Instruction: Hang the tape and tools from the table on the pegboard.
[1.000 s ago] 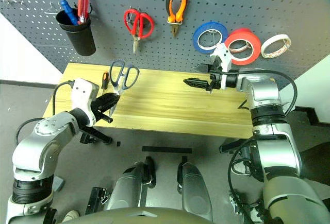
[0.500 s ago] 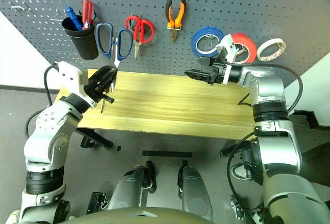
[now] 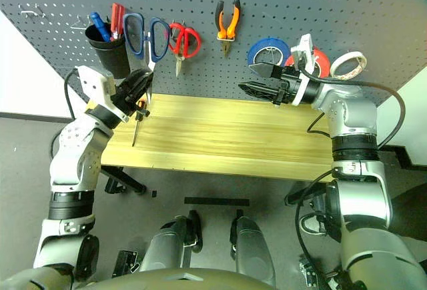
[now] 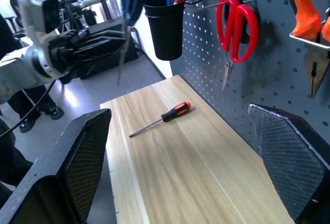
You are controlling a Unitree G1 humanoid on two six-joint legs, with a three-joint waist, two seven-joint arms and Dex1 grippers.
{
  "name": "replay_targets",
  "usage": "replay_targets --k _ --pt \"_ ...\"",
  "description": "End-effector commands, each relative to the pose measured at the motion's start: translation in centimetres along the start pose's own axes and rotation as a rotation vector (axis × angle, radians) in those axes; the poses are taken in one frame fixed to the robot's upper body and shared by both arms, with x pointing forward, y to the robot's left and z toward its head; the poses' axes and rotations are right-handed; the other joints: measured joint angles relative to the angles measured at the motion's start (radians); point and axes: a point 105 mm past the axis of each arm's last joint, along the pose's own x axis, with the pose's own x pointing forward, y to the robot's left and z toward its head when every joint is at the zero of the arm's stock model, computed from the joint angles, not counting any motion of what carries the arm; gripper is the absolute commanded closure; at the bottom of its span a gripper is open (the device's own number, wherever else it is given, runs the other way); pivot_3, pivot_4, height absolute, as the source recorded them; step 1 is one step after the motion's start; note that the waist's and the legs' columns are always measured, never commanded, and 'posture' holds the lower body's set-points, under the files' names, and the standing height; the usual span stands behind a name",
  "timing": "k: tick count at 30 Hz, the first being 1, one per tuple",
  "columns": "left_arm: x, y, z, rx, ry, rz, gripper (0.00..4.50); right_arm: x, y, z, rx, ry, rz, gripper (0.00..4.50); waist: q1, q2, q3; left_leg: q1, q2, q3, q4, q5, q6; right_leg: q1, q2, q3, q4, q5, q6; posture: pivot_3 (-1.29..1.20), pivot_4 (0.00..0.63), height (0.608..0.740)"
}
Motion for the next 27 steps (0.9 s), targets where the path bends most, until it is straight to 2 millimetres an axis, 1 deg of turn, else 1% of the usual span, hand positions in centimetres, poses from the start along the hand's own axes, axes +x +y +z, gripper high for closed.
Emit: replay_targets --k 1,4,6,8,12,17,22,27 --pt "0.7 0.3 0.7 -0.002 -0.027 -0.010 3.84 -0.6 0.2 1.7 -0.070 -0.034 -0.009 0.00 -0.001 0.000 0.000 0.000 0.000 0.000 0.000 0.000 0.000 0.000 0.000 0.000 0.000 0.000 0.000 -0.10 0.121 0.740" --pt "1.3 0.4 -0.3 -0.041 -0.005 -0.013 3.84 -0.8 0.1 1.6 -0.069 -0.032 -0.029 0.00 -0.001 0.000 -0.001 0.000 0.000 0.000 0.000 0.000 0.000 0.000 0.000 0.000 0.000 0.000 0.000 -0.11 0.122 0.740" --pt "1.7 0.2 -0.7 -0.032 0.001 -0.029 3.84 -1.0 0.0 1.5 -0.068 -0.032 -0.037 0.00 -0.001 0.000 -0.001 0.000 0.000 0.000 0.000 0.002 0.002 0.000 0.000 0.000 0.000 0.000 0.000 -0.11 0.122 0.740" --pt "2.1 -0.1 -1.0 -0.029 0.003 -0.045 3.84 -1.0 0.1 1.5 -0.068 -0.033 -0.042 0.00 0.000 0.000 -0.001 0.000 0.000 0.000 0.000 0.004 -0.001 0.000 0.000 0.000 0.000 0.000 0.000 -0.12 0.122 0.740" --pt "2.9 -0.5 -1.0 -0.017 -0.006 -0.075 3.84 -1.2 0.0 1.5 -0.067 -0.036 -0.057 0.00 -0.002 0.000 -0.001 0.000 0.000 0.000 0.001 0.002 0.003 0.000 -0.001 0.000 0.000 0.001 0.000 -0.13 0.122 0.740" --pt "3.7 -0.6 -1.2 -0.016 -0.004 -0.095 3.84 -1.4 0.1 1.1 -0.061 -0.033 -0.069 0.00 -0.003 0.000 -0.002 0.000 0.000 0.000 0.001 0.002 0.003 0.000 -0.001 0.000 0.000 0.002 0.000 -0.14 0.122 0.740" --pt "4.2 -1.2 -2.2 -0.026 0.042 -0.132 3.84 -1.5 0.1 1.0 -0.060 -0.033 -0.082 0.00 -0.004 0.000 -0.002 0.000 0.000 0.000 0.001 0.002 0.003 0.000 -0.001 0.000 0.000 0.002 0.000 -0.14 0.122 0.740" --pt "5.1 -1.1 -2.7 -0.028 0.055 -0.127 3.84 -1.6 0.0 0.9 -0.058 -0.031 -0.096 0.00 -0.004 0.000 -0.002 0.000 0.000 0.000 0.003 0.002 0.003 0.000 -0.001 0.000 0.000 0.003 0.001 -0.14 0.123 0.740"
